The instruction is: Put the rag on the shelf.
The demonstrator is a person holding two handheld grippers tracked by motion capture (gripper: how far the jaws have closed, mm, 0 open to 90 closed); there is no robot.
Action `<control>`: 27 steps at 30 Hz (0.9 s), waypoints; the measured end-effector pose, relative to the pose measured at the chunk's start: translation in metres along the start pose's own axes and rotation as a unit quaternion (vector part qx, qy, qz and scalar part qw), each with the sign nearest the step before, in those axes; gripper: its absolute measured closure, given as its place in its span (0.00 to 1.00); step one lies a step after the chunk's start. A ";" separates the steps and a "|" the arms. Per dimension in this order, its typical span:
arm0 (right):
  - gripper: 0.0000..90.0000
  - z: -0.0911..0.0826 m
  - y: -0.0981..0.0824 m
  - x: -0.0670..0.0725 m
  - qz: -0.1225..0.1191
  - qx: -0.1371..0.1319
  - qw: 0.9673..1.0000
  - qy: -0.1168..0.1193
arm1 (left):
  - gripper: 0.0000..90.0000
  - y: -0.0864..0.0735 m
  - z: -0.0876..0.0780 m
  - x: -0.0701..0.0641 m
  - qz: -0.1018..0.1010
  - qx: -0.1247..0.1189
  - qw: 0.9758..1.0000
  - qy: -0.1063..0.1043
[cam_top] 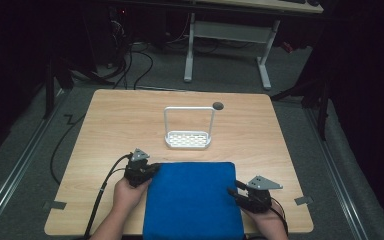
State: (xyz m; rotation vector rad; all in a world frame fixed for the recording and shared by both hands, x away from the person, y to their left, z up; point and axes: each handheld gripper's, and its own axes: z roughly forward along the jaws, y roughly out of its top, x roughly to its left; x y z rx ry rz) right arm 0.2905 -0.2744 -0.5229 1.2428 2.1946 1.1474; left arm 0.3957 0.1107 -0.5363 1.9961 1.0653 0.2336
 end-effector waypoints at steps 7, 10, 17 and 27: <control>0.60 0.018 0.030 -0.012 0.018 -0.003 0.999 -0.029 | 0.97 -0.001 -0.001 0.000 0.000 -0.004 1.000 0.000; 0.58 0.029 0.043 -0.023 0.035 -0.008 0.999 -0.036 | 0.97 -0.001 -0.001 0.000 0.000 -0.008 1.000 0.001; 0.55 0.052 0.047 -0.051 0.062 0.021 0.996 -0.058 | 0.97 -0.001 -0.002 0.001 -0.004 -0.008 1.000 -0.001; 0.72 0.069 0.045 -0.039 0.007 0.044 0.997 -0.069 | 0.97 -0.001 -0.002 0.004 -0.021 -0.006 1.000 -0.003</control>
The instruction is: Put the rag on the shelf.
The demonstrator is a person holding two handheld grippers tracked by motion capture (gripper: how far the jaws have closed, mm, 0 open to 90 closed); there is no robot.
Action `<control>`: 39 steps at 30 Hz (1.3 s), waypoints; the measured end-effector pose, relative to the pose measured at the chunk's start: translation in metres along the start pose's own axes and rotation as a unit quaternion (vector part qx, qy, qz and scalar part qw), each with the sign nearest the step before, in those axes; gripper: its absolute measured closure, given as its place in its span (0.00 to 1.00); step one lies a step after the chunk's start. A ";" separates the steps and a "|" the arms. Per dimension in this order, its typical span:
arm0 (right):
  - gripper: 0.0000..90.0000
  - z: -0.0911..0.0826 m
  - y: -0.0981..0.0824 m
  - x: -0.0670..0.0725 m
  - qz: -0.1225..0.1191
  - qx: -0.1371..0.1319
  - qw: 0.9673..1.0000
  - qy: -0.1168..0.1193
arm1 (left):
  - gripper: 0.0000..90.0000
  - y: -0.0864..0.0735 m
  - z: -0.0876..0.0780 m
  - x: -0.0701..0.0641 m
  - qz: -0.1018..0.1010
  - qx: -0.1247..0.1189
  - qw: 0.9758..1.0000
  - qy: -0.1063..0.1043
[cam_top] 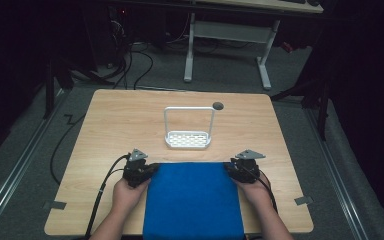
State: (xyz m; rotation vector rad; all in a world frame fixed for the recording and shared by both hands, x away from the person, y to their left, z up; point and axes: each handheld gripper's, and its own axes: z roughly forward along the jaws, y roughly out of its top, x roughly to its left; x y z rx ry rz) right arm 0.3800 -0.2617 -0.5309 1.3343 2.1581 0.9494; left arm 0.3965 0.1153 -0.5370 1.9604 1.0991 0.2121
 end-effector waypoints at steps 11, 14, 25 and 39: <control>0.97 -0.002 -0.001 0.006 -0.030 -0.002 0.999 0.020 | 0.97 -0.002 -0.004 0.000 -0.004 -0.020 1.000 0.009; 0.97 -0.007 0.000 0.006 -0.027 -0.019 0.999 0.015 | 0.97 -0.003 -0.005 -0.001 0.002 -0.027 1.000 0.006; 0.97 -0.027 -0.007 0.015 -0.024 -0.074 0.997 0.013 | 0.97 -0.004 -0.008 -0.007 0.037 -0.037 0.999 0.008; 0.97 -0.052 0.000 0.023 -0.010 -0.151 0.988 0.005 | 0.97 -0.002 -0.044 -0.021 0.032 -0.127 0.991 0.011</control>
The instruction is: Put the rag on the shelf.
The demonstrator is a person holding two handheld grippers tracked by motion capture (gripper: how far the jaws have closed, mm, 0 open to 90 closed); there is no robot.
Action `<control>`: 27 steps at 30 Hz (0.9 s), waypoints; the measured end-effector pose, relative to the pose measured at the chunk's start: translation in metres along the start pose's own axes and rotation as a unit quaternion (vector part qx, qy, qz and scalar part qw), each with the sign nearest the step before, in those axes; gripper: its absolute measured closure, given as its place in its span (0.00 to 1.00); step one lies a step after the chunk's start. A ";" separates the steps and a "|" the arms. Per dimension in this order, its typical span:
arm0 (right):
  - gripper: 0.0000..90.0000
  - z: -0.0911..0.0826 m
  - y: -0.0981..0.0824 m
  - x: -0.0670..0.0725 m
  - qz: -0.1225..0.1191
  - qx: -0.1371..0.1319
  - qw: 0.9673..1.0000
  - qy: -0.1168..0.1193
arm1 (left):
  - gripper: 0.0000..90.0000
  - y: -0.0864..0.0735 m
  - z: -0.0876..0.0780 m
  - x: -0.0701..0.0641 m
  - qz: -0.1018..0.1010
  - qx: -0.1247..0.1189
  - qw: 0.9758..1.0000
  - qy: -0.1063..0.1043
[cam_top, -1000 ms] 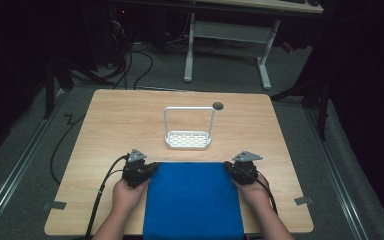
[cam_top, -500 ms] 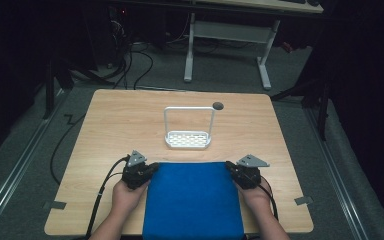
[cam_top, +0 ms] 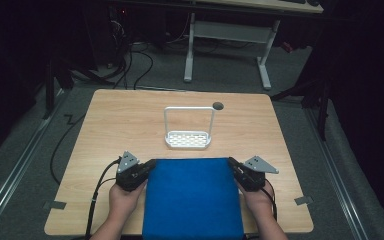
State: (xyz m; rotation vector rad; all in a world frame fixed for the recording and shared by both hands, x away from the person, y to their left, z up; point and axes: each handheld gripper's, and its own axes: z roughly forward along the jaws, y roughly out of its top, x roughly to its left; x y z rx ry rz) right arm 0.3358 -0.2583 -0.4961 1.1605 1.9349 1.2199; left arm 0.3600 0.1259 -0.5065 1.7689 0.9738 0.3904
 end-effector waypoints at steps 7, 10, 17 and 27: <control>0.97 -0.009 0.010 0.004 0.002 -0.035 0.999 0.010 | 0.97 0.006 -0.011 -0.006 -0.003 -0.030 1.000 0.005; 0.97 -0.013 0.016 0.006 0.000 -0.050 0.999 0.010 | 0.97 0.011 -0.017 -0.008 -0.002 -0.040 0.999 0.007; 0.97 -0.027 0.033 0.008 -0.001 -0.089 0.996 0.008 | 0.97 0.029 -0.033 -0.009 0.001 -0.072 0.997 0.012; 0.97 -0.033 0.057 0.008 -0.007 -0.125 0.992 0.000 | 0.97 0.062 -0.046 -0.011 0.019 -0.113 0.993 0.015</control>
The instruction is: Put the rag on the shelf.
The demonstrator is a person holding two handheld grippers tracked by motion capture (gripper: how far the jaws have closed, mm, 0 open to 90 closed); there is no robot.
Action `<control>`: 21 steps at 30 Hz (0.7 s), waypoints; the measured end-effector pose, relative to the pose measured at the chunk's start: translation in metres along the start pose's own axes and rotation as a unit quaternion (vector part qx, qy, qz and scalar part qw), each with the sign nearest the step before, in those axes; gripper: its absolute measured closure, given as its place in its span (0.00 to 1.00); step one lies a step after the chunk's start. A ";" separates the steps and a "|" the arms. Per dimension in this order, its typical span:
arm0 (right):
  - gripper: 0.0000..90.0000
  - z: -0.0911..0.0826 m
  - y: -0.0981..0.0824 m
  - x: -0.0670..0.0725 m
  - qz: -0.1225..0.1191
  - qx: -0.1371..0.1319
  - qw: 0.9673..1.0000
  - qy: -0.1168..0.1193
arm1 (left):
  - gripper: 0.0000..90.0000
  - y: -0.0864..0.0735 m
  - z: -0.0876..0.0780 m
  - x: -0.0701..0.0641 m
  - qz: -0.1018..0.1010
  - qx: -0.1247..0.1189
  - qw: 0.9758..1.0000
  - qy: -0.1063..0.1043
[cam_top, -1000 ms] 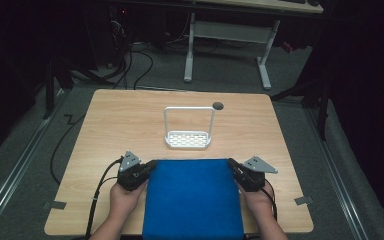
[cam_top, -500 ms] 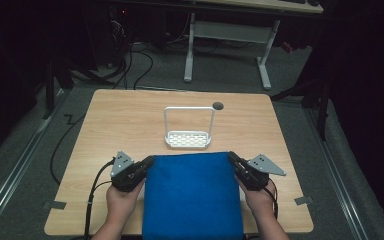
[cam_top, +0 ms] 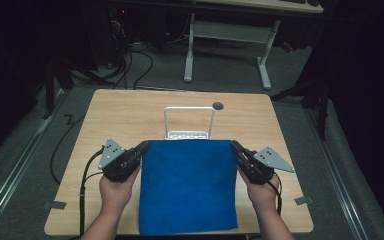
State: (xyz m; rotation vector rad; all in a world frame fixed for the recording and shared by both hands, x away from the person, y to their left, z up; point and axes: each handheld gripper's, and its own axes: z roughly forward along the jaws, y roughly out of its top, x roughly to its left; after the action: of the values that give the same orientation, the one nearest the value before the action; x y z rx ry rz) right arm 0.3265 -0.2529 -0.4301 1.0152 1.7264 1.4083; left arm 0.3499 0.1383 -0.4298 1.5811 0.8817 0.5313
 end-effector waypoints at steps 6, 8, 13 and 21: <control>0.97 0.000 0.016 -0.004 0.000 -0.017 1.000 0.000 | 0.97 0.016 0.000 0.000 0.011 -0.018 1.000 0.004; 0.97 0.001 0.027 -0.005 -0.001 -0.027 1.000 0.001 | 0.97 0.025 0.000 0.001 0.013 -0.029 0.999 0.006; 0.97 0.001 0.042 -0.005 -0.006 -0.039 0.999 0.001 | 0.97 0.040 -0.001 0.003 0.019 -0.045 0.999 0.008; 0.97 0.003 0.070 -0.003 -0.019 -0.062 0.998 0.003 | 0.97 0.068 -0.001 0.007 0.033 -0.065 0.997 0.013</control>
State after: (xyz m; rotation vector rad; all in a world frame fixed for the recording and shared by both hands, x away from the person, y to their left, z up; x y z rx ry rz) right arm 0.3415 -0.2467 -0.3615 0.9080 1.6336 1.4765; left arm 0.3700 0.1425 -0.3641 1.4905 0.8005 0.6446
